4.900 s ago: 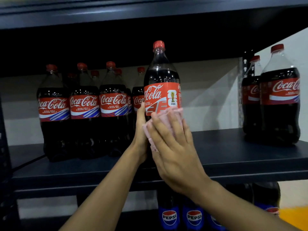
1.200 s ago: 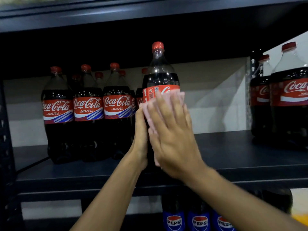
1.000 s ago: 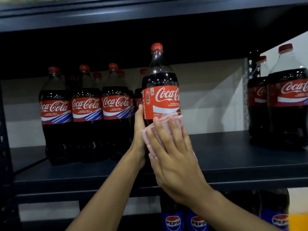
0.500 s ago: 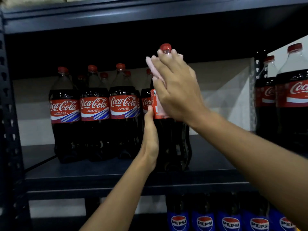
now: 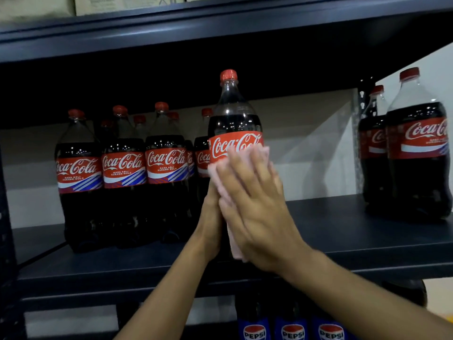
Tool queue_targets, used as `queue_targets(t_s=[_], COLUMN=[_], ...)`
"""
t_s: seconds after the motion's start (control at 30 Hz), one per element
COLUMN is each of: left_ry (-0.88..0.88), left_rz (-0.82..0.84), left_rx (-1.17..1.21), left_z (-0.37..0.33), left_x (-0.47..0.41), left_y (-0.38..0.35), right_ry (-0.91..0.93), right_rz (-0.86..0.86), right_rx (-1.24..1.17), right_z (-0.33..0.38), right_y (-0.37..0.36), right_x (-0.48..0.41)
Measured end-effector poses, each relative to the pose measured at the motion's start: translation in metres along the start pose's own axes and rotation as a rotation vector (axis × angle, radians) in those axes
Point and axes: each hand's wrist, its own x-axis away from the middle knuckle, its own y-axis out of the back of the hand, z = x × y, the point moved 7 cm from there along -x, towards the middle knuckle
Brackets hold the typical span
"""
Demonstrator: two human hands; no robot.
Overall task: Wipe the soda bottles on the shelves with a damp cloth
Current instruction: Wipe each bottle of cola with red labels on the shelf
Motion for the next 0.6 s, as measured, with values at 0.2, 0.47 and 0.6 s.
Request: queue_targets(t_s=[0.2,0.47,0.6], left_ry=[0.079,0.109,0.193], left_rz=[-0.034,-0.068,-0.1], left_rx=[-0.007,0.283,0.408], left_z=[0.014,0.026,0.041], left_x=[-0.002,-0.03,-0.039], left_y=[-0.03,-0.085,-0.113], right_ry=[-0.43,-0.574,-0.341], right_rz=[-0.007,0.157,-0.071], right_rx=[-0.589,-0.624,-0.285], right_z=[-0.063,-0.102,-0.086], right_y=[0.039,0.071,0.113], right_x=[-0.079,-0.008,0.027])
